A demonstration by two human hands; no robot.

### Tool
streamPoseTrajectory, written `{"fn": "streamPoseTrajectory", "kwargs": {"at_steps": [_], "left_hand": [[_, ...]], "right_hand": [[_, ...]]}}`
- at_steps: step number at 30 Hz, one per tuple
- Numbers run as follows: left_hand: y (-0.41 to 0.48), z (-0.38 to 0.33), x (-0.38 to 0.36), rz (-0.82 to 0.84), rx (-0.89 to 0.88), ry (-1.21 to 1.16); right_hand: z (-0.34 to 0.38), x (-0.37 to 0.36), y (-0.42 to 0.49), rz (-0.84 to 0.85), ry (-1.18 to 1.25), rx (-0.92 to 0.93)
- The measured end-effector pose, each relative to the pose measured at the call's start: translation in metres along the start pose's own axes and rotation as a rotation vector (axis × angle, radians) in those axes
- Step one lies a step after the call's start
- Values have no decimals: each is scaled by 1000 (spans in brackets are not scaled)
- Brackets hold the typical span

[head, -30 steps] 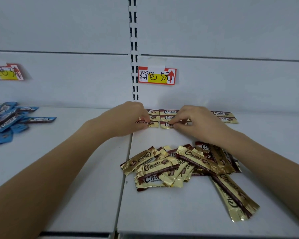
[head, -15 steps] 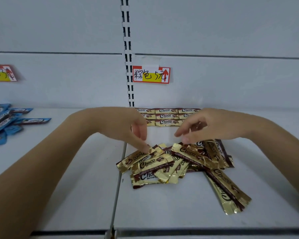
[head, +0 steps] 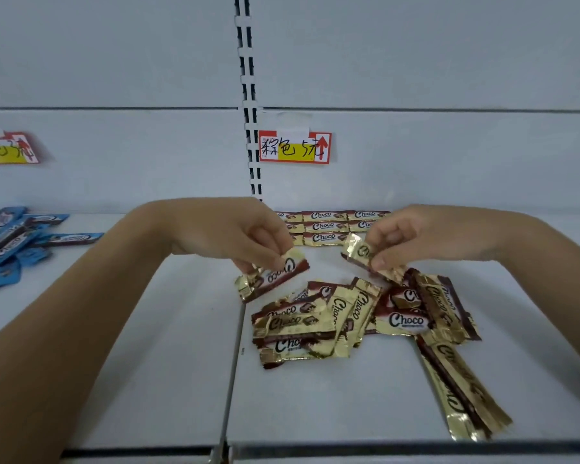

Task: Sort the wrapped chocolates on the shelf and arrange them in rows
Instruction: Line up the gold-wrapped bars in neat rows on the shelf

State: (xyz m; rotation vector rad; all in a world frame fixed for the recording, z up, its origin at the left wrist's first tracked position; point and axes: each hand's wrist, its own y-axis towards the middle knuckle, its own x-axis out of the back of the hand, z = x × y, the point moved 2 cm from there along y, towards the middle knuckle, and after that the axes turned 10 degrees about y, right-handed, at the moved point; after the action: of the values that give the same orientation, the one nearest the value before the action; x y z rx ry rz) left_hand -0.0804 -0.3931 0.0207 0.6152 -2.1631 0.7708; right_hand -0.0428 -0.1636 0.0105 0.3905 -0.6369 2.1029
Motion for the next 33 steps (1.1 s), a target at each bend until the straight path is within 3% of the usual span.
{"fn": "streamPoseTrajectory", "kwargs": {"at_steps": [7, 12, 17, 24, 29, 33], "left_hand": [[8, 2, 4, -299, -39, -235], [18, 1, 1, -596, -63, -497], [19, -3, 0, -682, -95, -602], [31, -4, -8, -788, -37, -554], [59, -25, -10, -640, -54, -252], [88, -48, -22, -607, -144, -29]], "right_hand": [[1, 7, 3, -139, 432, 105], [2, 11, 5, -228, 525, 146], [2, 13, 5, -317, 552, 194], [-3, 29, -2, -407, 466, 74], [-14, 63, -25, -564, 108, -47], [-33, 75, -39, -485, -111, -197]]}}
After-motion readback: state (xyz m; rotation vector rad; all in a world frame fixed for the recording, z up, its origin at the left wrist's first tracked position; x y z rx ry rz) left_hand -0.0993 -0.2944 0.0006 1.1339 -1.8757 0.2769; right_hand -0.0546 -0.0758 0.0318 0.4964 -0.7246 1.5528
